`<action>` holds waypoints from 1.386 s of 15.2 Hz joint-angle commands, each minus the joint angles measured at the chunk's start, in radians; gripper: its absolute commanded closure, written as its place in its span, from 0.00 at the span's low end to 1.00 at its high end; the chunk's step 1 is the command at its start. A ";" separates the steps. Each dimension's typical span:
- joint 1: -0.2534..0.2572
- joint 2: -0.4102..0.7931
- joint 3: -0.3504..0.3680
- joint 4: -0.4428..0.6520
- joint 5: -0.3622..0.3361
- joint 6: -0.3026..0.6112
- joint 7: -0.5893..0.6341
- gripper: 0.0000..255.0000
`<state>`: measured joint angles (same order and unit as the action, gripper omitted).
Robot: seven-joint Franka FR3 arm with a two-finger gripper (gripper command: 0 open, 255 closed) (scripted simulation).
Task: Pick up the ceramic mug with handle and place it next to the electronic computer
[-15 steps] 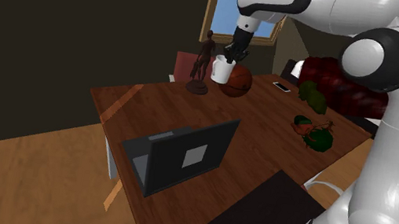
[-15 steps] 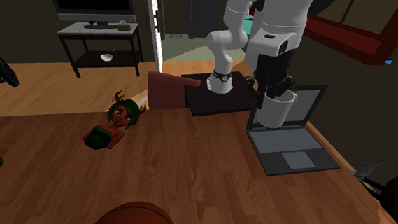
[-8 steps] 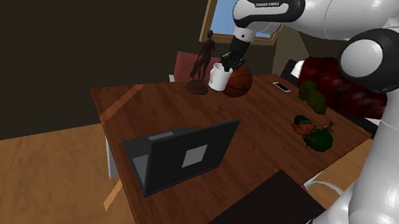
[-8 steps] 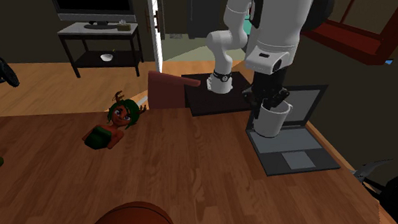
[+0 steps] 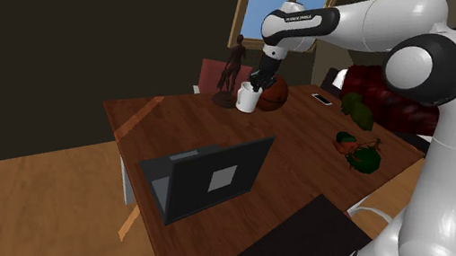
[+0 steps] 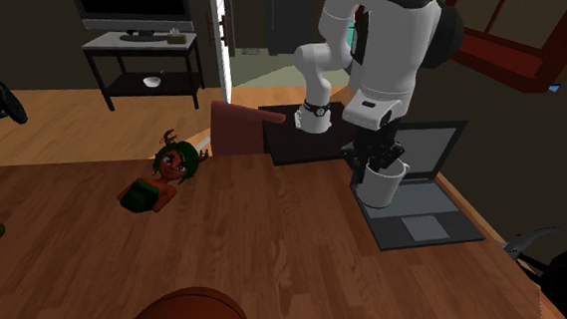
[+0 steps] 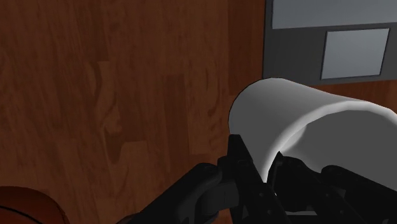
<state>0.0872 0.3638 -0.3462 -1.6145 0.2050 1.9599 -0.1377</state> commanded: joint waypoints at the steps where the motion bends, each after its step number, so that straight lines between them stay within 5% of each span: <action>1: 0.000 0.008 0.002 -0.015 0.004 0.023 -0.003 1.00; 21: -0.012 0.117 0.028 -0.132 0.060 0.242 -0.050 1.00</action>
<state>0.0769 0.4732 -0.3200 -1.7448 0.2620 2.1919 -0.1852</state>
